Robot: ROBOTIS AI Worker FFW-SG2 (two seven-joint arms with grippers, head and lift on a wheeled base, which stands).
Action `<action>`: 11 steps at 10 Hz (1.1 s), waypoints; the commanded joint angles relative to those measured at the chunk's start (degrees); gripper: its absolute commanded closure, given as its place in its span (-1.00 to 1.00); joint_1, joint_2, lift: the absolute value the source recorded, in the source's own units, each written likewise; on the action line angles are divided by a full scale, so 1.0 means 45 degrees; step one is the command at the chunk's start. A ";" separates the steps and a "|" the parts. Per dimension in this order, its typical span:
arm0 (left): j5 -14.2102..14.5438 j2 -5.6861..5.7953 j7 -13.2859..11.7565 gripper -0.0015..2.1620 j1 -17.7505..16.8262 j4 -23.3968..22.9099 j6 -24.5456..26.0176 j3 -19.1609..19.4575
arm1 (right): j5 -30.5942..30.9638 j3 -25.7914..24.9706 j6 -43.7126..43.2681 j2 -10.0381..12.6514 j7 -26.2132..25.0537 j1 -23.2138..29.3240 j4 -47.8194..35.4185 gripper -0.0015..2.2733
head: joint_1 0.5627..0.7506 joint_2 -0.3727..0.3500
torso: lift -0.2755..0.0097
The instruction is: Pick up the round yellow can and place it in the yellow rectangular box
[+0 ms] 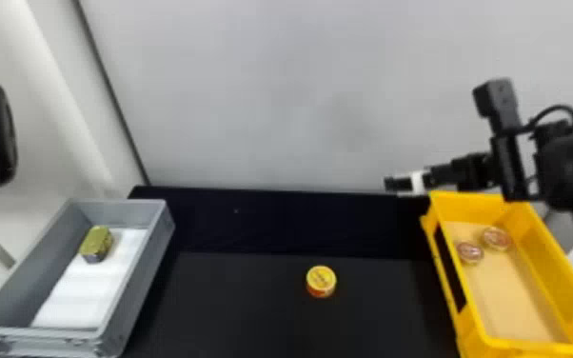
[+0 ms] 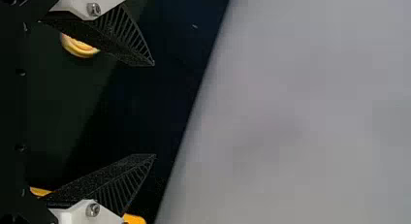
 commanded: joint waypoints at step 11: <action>-0.0137 -0.0518 0.0176 -0.86 0.0096 0.0461 -0.0597 -0.0082 | 0.0944 0.0240 -0.9071 0.2431 -0.0159 0.1002 0.7238 -0.89 | 0.07 0.18 | 0.86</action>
